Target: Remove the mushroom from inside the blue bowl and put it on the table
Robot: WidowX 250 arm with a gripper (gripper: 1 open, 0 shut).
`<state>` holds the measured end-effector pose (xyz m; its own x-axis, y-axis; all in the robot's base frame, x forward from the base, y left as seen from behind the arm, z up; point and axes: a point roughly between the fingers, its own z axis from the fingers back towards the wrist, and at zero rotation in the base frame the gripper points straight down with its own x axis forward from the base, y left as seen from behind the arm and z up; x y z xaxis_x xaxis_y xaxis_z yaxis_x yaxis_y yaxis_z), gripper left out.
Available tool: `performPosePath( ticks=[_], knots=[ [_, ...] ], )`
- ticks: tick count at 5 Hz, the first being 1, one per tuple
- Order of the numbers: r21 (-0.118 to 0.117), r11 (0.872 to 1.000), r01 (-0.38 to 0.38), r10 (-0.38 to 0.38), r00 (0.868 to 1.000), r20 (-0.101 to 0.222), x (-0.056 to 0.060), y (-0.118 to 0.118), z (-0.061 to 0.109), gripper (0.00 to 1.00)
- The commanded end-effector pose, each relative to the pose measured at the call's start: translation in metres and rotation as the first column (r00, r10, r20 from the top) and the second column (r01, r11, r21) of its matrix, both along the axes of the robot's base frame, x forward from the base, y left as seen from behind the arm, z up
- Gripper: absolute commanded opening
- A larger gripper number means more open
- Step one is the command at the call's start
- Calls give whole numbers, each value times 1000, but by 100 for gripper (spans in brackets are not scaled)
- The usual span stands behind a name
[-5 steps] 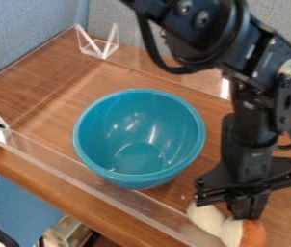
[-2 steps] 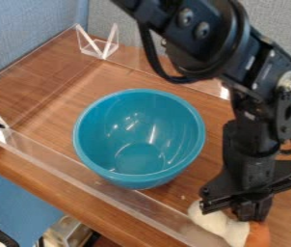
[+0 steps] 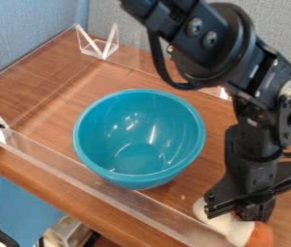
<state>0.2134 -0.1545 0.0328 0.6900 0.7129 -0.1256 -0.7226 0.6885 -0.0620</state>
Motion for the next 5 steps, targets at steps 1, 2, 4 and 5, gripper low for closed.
performPosePath(
  ticks=[1,2,4,5],
  knots=[
    [37,999,29,-27,998,-55,-19,-11,-5,0],
    [43,996,77,-74,996,-56,-18,-8,-15,0],
    [57,983,176,-173,983,-59,-14,-3,-23,0],
    [64,990,127,-123,991,-61,-12,-5,-23,0]
  ],
)
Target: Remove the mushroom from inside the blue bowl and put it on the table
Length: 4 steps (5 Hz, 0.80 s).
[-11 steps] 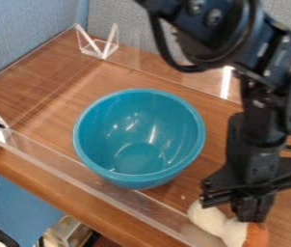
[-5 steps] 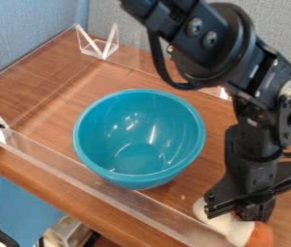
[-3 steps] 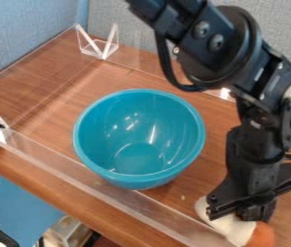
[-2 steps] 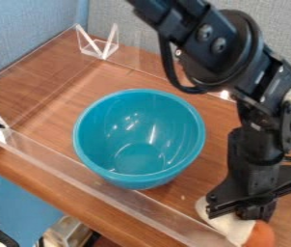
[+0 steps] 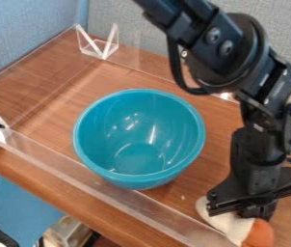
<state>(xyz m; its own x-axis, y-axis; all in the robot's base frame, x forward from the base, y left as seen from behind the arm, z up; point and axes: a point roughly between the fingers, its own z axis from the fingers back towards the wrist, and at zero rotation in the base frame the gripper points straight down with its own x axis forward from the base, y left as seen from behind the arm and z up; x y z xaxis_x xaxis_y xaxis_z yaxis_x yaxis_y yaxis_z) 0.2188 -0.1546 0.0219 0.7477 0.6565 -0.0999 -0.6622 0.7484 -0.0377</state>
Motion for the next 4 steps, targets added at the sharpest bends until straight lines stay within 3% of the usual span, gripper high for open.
performPosePath(
  ticks=[1,2,4],
  knots=[
    [44,996,83,-80,995,-64,-19,-2,-11,100],
    [54,991,123,-120,990,-68,-21,1,-9,100],
    [73,995,65,-59,995,-79,-14,5,-6,100]
  ],
)
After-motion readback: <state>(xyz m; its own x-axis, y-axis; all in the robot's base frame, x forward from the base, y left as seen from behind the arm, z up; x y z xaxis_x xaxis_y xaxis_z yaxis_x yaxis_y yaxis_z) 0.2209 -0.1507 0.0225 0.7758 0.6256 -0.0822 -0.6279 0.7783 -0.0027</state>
